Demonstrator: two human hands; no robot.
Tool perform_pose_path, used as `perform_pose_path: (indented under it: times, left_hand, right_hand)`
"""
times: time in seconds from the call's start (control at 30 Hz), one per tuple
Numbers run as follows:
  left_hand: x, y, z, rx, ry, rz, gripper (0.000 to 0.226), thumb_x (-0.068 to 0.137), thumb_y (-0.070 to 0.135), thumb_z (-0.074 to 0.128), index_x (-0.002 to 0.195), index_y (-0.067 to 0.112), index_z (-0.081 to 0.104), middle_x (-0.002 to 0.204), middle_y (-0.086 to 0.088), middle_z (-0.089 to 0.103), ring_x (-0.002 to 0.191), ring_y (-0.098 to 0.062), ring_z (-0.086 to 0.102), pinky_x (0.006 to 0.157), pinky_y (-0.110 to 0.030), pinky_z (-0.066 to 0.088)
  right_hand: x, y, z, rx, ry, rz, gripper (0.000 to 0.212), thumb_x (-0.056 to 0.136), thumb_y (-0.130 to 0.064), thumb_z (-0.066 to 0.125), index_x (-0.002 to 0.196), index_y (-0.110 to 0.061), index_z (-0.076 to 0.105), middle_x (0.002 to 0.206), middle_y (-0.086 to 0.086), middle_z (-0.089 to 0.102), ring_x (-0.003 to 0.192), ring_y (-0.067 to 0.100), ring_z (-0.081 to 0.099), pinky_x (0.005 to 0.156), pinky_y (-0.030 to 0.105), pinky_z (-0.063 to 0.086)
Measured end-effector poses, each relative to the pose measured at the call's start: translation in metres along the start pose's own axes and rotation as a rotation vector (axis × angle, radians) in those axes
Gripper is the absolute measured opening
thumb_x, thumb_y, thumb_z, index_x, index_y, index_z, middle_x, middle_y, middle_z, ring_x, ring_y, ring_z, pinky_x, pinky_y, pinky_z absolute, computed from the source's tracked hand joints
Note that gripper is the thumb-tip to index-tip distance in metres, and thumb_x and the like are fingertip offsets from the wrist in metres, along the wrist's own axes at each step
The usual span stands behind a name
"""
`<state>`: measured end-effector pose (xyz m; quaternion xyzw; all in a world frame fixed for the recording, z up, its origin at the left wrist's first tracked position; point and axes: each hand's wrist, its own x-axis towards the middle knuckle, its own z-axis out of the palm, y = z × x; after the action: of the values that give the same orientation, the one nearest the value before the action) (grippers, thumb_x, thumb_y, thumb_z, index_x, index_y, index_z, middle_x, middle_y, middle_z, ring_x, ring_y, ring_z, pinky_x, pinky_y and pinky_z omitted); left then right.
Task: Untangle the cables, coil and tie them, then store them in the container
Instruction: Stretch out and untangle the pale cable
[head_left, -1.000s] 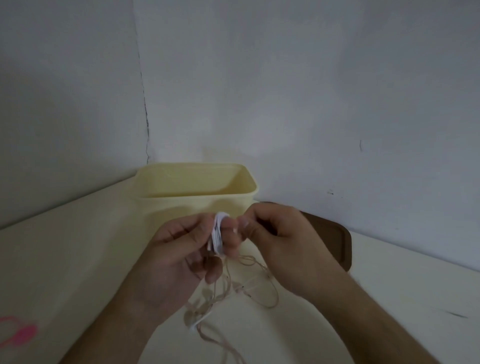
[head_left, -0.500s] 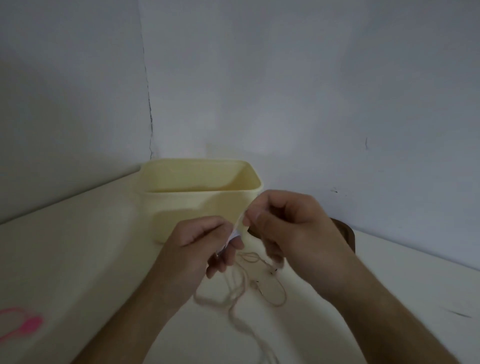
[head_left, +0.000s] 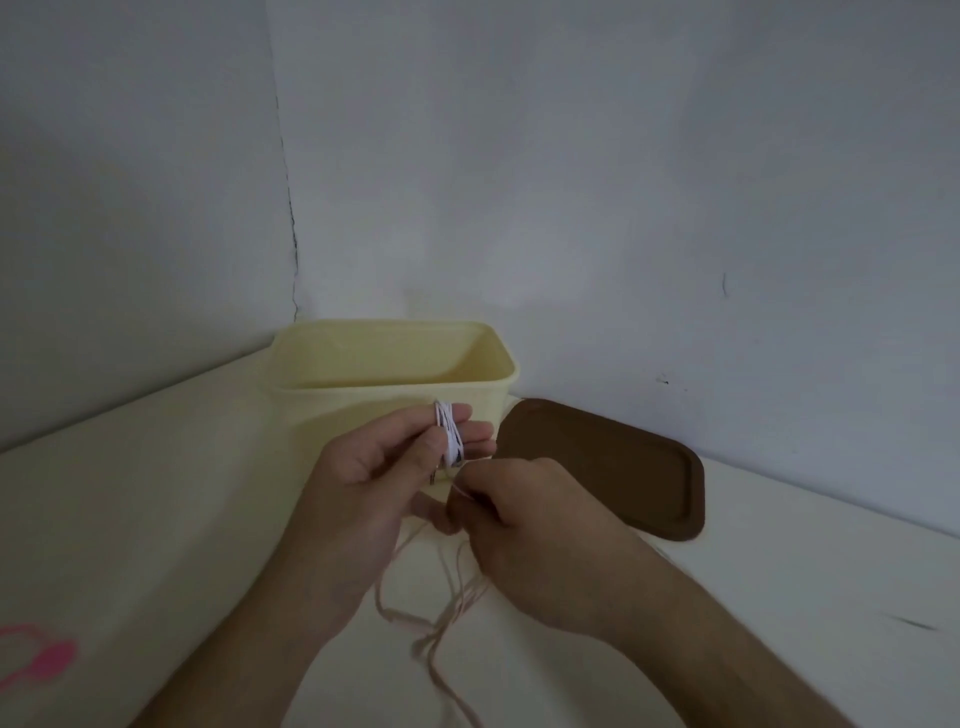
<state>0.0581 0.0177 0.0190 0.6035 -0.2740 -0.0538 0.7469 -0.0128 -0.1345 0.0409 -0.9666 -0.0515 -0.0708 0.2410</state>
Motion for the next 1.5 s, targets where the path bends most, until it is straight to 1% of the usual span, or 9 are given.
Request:
perform_pose_path:
  times: [0.17, 0.33, 0.53, 0.63, 0.77, 0.9, 1.03, 1.2, 1.5]
  left_hand:
    - [0.001, -0.015, 0.002, 0.301, -0.045, 0.042, 0.023, 0.103, 0.020, 0.057, 0.097, 0.017, 0.079, 0.082, -0.008, 0.073, 0.072, -0.033, 0.066, 0.053, -0.039, 0.054]
    - [0.002, -0.006, 0.000, 0.040, -0.161, -0.103, 0.028, 0.092, 0.021, 0.052, 0.080, 0.001, 0.068, 0.068, -0.004, 0.058, 0.062, -0.018, 0.055, 0.048, -0.033, 0.040]
    - [0.000, -0.001, -0.001, -0.193, -0.247, -0.238, 0.025, 0.090, 0.023, 0.059, 0.095, 0.001, 0.069, 0.069, -0.010, 0.045, 0.059, -0.019, 0.039, 0.050, -0.031, 0.038]
    - [0.000, -0.001, -0.002, -0.240, -0.263, -0.257, 0.030, 0.089, 0.020, 0.058, 0.096, -0.008, 0.066, 0.069, -0.012, 0.048, 0.058, -0.018, 0.043, 0.049, -0.031, 0.041]
    - [0.002, -0.002, -0.004, -0.215, -0.265, -0.266, 0.029, 0.086, 0.018, 0.060, 0.093, -0.008, 0.069, 0.069, -0.014, 0.055, 0.059, -0.021, 0.051, 0.050, -0.031, 0.043]
    - [0.003, -0.002, -0.003, -0.188, -0.236, -0.297, 0.024, 0.083, 0.018, 0.063, 0.088, -0.002, 0.075, 0.069, -0.015, 0.058, 0.060, -0.023, 0.053, 0.050, -0.031, 0.043]
    - [0.002, -0.001, 0.001, -0.174, -0.191, -0.308, 0.019, 0.084, 0.017, 0.062, 0.075, 0.006, 0.074, 0.068, -0.012, 0.051, 0.060, -0.019, 0.051, 0.048, -0.032, 0.042]
    - [0.003, -0.004, 0.002, -0.168, -0.119, -0.370, 0.037, 0.102, 0.003, 0.052, 0.070, 0.008, 0.069, 0.069, -0.009, 0.040, 0.054, -0.016, 0.042, 0.046, -0.029, 0.035]
    - [0.003, -0.003, -0.004, -0.186, -0.035, -0.318, 0.016, 0.097, 0.005, 0.065, 0.110, -0.002, 0.073, 0.086, -0.014, 0.073, 0.072, -0.023, 0.063, 0.060, -0.033, 0.054]
  right_hand:
    - [-0.004, -0.005, -0.012, -0.035, 0.113, -0.049, 0.016, 0.105, -0.026, 0.061, 0.090, -0.025, 0.068, 0.076, -0.011, 0.063, 0.071, 0.009, 0.059, 0.062, 0.026, 0.049]
    - [-0.004, -0.001, -0.017, 0.188, 0.245, -0.076, 0.017, 0.096, -0.013, 0.075, 0.084, -0.024, 0.069, 0.076, -0.015, 0.071, 0.080, 0.003, 0.068, 0.066, 0.014, 0.049]
    - [-0.001, 0.005, -0.013, 0.203, 0.300, -0.058, 0.014, 0.095, -0.022, 0.077, 0.094, -0.033, 0.067, 0.095, -0.014, 0.066, 0.092, 0.006, 0.065, 0.078, 0.018, 0.050]
    - [-0.001, 0.006, -0.016, 0.345, 0.176, -0.043, 0.011, 0.103, -0.018, 0.066, 0.098, -0.027, 0.064, 0.086, -0.009, 0.079, 0.088, 0.011, 0.075, 0.083, 0.038, 0.058]
    - [-0.002, 0.006, -0.017, 0.329, 0.183, -0.055, 0.013, 0.103, -0.017, 0.065, 0.095, -0.028, 0.061, 0.081, -0.009, 0.078, 0.080, 0.013, 0.074, 0.076, 0.043, 0.059]
    - [-0.002, 0.007, -0.015, 0.274, 0.224, -0.068, 0.015, 0.101, -0.018, 0.067, 0.093, -0.029, 0.061, 0.080, -0.008, 0.074, 0.077, 0.013, 0.069, 0.069, 0.039, 0.056]
    - [-0.001, 0.007, -0.008, 0.202, 0.258, -0.117, 0.018, 0.100, -0.012, 0.067, 0.090, -0.025, 0.059, 0.076, -0.013, 0.071, 0.082, 0.011, 0.067, 0.066, 0.026, 0.051]
    - [0.001, 0.010, -0.003, 0.140, 0.268, -0.073, 0.019, 0.099, -0.016, 0.069, 0.089, -0.027, 0.059, 0.077, -0.010, 0.063, 0.078, 0.012, 0.061, 0.063, 0.026, 0.049]
    - [0.001, 0.012, -0.006, 0.351, 0.319, 0.041, 0.019, 0.098, -0.023, 0.075, 0.085, -0.026, 0.062, 0.075, 0.000, 0.071, 0.062, 0.021, 0.067, 0.064, 0.046, 0.060]
